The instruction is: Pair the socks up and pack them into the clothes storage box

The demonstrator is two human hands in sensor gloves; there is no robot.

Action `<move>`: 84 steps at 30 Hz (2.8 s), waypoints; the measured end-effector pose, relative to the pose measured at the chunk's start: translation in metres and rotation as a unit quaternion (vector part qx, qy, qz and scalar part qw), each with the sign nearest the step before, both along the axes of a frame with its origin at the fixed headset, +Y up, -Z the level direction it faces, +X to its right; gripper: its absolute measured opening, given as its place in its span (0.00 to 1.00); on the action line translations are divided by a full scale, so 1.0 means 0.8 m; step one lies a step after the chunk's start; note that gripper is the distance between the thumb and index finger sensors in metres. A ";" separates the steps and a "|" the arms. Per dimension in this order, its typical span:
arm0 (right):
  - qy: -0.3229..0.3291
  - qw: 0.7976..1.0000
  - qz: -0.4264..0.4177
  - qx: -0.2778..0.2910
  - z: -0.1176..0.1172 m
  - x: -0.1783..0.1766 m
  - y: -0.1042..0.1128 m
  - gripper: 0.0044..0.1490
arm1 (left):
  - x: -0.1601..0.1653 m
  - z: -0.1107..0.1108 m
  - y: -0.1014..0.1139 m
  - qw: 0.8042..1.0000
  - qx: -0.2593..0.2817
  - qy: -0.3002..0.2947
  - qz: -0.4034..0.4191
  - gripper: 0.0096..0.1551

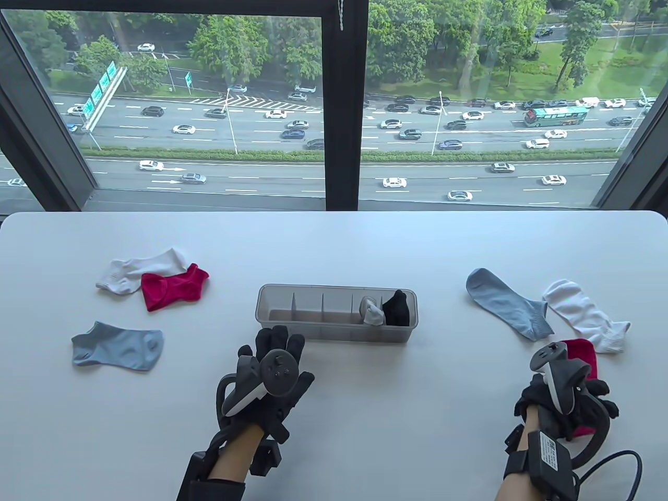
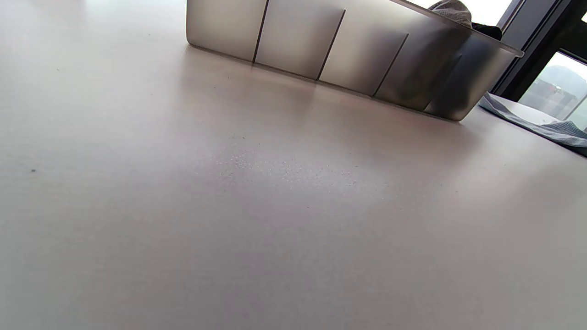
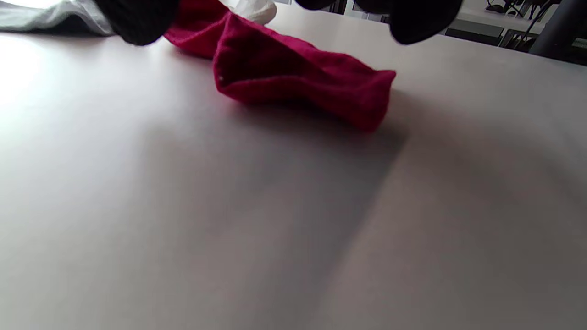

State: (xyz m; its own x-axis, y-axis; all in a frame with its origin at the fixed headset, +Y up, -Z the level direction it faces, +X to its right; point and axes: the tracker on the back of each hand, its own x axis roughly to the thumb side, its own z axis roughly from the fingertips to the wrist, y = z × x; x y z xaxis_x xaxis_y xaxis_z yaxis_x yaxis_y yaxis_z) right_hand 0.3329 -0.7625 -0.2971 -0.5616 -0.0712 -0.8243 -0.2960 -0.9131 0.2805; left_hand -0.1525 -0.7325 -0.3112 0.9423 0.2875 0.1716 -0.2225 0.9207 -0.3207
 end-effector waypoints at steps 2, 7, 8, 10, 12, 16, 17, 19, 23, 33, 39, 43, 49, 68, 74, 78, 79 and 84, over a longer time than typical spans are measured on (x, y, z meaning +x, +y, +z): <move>-0.005 0.998 -0.060 -0.005 0.002 -0.003 -0.012 0.49 | 0.002 0.000 0.001 1.000 0.001 -0.002 0.003 0.41; 0.102 0.990 0.098 -0.013 -0.001 -0.038 0.000 0.29 | 0.010 0.002 0.005 1.000 0.005 -0.015 0.003 0.41; 0.111 0.990 0.089 0.006 0.000 -0.046 0.001 0.27 | 0.011 0.004 0.006 1.000 0.005 -0.022 0.007 0.41; 0.113 0.991 0.052 0.041 0.004 -0.063 0.004 0.26 | 0.014 0.007 0.006 0.998 -0.010 -0.051 0.035 0.42; 0.152 0.986 0.024 0.068 0.003 -0.094 0.016 0.25 | 0.019 0.011 0.007 0.995 -0.020 -0.069 0.064 0.46; 0.309 0.947 -0.022 0.087 0.000 -0.186 0.058 0.25 | 0.037 0.018 0.017 0.990 -0.003 -0.125 0.070 0.56; 0.347 0.932 -0.041 0.102 0.001 -0.209 0.066 0.26 | 0.042 0.020 0.019 0.988 0.001 -0.137 0.071 0.58; 0.432 0.888 -0.079 0.133 0.001 -0.253 0.080 0.30 | 0.052 0.024 0.024 0.984 -0.011 -0.166 0.071 0.63; 0.531 0.814 -0.153 0.183 0.008 -0.320 0.099 0.34 | 0.065 0.031 0.029 0.979 0.001 -0.191 0.076 0.68; 0.522 0.735 -0.273 0.335 0.028 -0.308 0.092 0.39 | 0.047 0.031 0.045 0.975 0.141 -0.077 0.155 0.25; 0.527 0.689 -0.392 0.305 0.025 -0.296 0.085 0.65 | 0.030 0.027 0.047 0.966 0.109 -0.033 0.230 0.20; 0.486 0.728 -0.325 0.359 0.023 -0.293 0.083 0.28 | 0.033 0.024 0.041 0.962 0.079 -0.046 0.256 0.21; 0.435 0.755 -0.258 0.419 0.025 -0.278 0.085 0.28 | 0.019 0.014 0.030 0.988 0.045 -0.031 0.146 0.28; 0.449 0.741 -0.306 0.394 0.027 -0.290 0.089 0.29 | 0.033 0.027 0.064 0.952 0.107 -0.057 0.280 0.21; 0.457 0.732 -0.234 0.449 0.037 -0.286 0.105 0.30 | 0.030 0.022 0.061 0.933 0.000 -0.073 0.352 0.21; 0.459 0.783 -0.224 0.355 0.021 -0.287 0.087 0.28 | 0.031 0.015 0.039 0.956 -0.107 -0.055 0.268 0.23; 0.460 0.803 -0.228 0.304 0.014 -0.291 0.072 0.30 | 0.034 0.014 0.027 0.969 -0.122 -0.047 0.211 0.25; 0.517 0.832 -0.172 0.106 0.008 -0.308 0.033 0.44 | 0.035 0.015 0.002 0.998 -0.058 -0.027 -0.011 0.47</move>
State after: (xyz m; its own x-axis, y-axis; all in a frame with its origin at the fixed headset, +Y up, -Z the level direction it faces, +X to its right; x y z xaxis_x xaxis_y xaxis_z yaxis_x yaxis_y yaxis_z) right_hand 0.0862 -0.7364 -0.2910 -0.9357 0.3250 0.1374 -0.2503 -0.8858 0.3908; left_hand -0.1242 -0.7312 -0.2991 0.9390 0.2880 0.1882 -0.1828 0.8811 -0.4362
